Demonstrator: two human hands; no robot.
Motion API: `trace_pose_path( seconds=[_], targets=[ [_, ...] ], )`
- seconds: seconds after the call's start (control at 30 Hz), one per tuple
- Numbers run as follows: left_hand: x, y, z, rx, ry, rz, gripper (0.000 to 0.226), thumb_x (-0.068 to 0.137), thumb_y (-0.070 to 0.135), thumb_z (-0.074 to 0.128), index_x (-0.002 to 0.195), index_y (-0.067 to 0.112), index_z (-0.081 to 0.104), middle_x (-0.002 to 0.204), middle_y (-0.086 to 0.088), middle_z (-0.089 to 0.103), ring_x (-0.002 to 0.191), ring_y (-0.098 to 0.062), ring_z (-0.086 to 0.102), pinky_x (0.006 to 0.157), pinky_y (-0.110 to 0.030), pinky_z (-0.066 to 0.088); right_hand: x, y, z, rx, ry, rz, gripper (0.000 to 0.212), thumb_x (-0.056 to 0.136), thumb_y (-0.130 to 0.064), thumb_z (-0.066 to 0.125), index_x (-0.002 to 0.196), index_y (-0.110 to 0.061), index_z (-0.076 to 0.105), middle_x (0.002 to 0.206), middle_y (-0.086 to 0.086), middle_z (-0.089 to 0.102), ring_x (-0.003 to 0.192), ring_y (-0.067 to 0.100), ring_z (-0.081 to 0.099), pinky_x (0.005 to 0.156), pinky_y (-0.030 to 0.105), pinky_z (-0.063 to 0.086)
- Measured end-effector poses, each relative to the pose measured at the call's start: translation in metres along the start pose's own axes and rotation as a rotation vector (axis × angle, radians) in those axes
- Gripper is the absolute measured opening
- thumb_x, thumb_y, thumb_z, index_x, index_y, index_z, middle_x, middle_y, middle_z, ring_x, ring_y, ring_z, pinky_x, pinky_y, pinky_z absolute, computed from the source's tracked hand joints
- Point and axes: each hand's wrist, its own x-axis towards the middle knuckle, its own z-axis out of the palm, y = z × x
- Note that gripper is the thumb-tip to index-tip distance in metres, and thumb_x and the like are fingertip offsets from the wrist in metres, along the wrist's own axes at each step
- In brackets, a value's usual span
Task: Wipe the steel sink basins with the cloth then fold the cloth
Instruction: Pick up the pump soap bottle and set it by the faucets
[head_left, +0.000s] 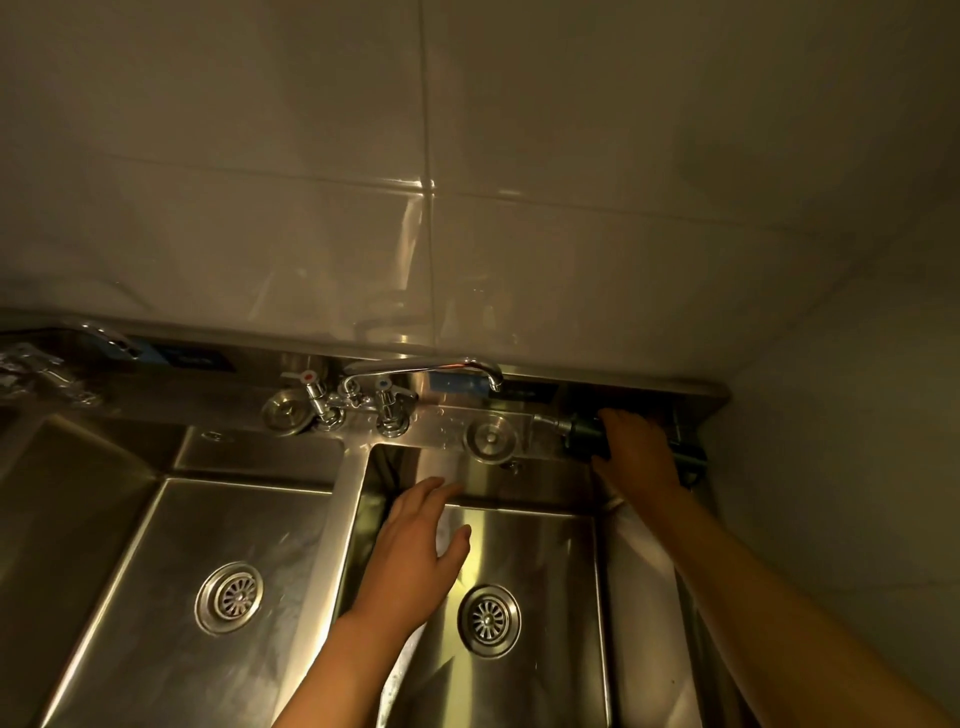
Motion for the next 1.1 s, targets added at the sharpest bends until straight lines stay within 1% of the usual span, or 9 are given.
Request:
trace_pose_path(
  seconds=[0.13,0.27,0.37,0.5,0.67,0.83,0.97,1.03,1.1],
  targets=[
    [-0.006,0.004,-0.013,0.000,-0.001,0.015,0.055,0.094,0.049,0.052,0.145,0.031,0.053,0.154,0.011,0.044,0.143,-0.009,0.038,0.114,-0.022,0.029,-0.016,-0.011,-0.023,0.167,0.092,0.021,0.057,0.074,-0.020,0.086,0.125,-0.015,0.062,0.117,0.009,0.067,0.108,0.030,0.064,0.090,0.041,0.053],
    [-0.013,0.015,-0.027,-0.029,0.018,0.050,0.048,0.099,0.040,0.062,0.145,0.031,0.053,0.154,0.013,0.044,0.143,-0.009,0.038,0.114,-0.023,0.029,-0.042,-0.031,-0.057,0.367,0.242,0.033,0.044,0.076,-0.018,0.087,0.114,-0.017,0.065,0.107,0.004,0.066,0.100,0.023,0.063,0.079,0.031,0.047],
    [-0.018,0.031,-0.043,-0.071,0.040,0.088,0.052,0.095,0.045,0.058,0.145,0.034,0.052,0.151,0.019,0.043,0.142,-0.006,0.039,0.115,-0.027,0.035,-0.063,-0.050,-0.089,0.476,0.333,0.021,0.044,0.076,-0.026,0.086,0.114,-0.022,0.064,0.100,-0.005,0.061,0.095,0.018,0.063,0.078,0.030,0.048],
    [-0.022,0.058,-0.074,-0.110,0.080,0.170,0.050,0.093,0.047,0.058,0.142,0.042,0.051,0.145,0.026,0.045,0.137,-0.002,0.043,0.112,-0.035,0.044,-0.083,-0.084,-0.137,0.685,0.338,0.090,0.059,0.072,-0.037,0.087,0.122,-0.036,0.056,0.112,-0.014,0.065,0.101,0.007,0.064,0.085,0.032,0.056],
    [-0.026,0.096,-0.122,-0.188,0.153,0.243,0.052,0.090,0.048,0.064,0.140,0.041,0.053,0.142,0.024,0.051,0.135,0.000,0.047,0.114,-0.036,0.043,-0.106,-0.147,-0.200,0.922,0.448,0.034,0.056,0.071,-0.024,0.090,0.114,-0.029,0.054,0.109,-0.015,0.062,0.096,-0.003,0.061,0.069,0.011,0.048],
    [-0.036,0.131,-0.172,-0.243,0.212,0.281,0.055,0.090,0.042,0.075,0.137,0.052,0.049,0.137,0.035,0.048,0.129,0.014,0.044,0.110,-0.024,0.042,-0.127,-0.208,-0.247,1.072,0.467,-0.076,0.053,0.073,-0.024,0.090,0.113,-0.028,0.054,0.110,-0.016,0.062,0.097,-0.005,0.060,0.064,0.008,0.049],
    [-0.044,0.147,-0.203,-0.291,0.240,0.267,0.068,0.086,0.043,0.079,0.145,0.048,0.045,0.138,0.036,0.044,0.129,0.020,0.039,0.110,-0.028,0.045,-0.142,-0.247,-0.274,1.115,0.477,-0.170,0.054,0.073,-0.027,0.090,0.114,-0.030,0.055,0.111,-0.018,0.062,0.098,-0.008,0.060,0.070,0.008,0.046],
    [-0.049,0.152,-0.215,-0.284,0.257,0.269,0.072,0.085,0.043,0.081,0.146,0.047,0.043,0.141,0.032,0.045,0.128,0.017,0.040,0.105,-0.016,0.043,-0.148,-0.263,-0.282,1.121,0.475,-0.209,0.055,0.073,-0.029,0.090,0.115,-0.032,0.054,0.111,-0.018,0.063,0.099,-0.008,0.060,0.073,0.009,0.046],
    [-0.053,0.154,-0.224,-0.284,0.263,0.256,0.077,0.083,0.043,0.083,0.147,0.044,0.042,0.144,0.029,0.045,0.128,0.013,0.043,0.090,-0.004,0.043,-0.153,-0.278,-0.288,1.122,0.467,-0.243,0.055,0.072,-0.032,0.090,0.115,-0.032,0.055,0.111,-0.018,0.063,0.099,-0.008,0.060,0.075,0.010,0.046]
  ],
)
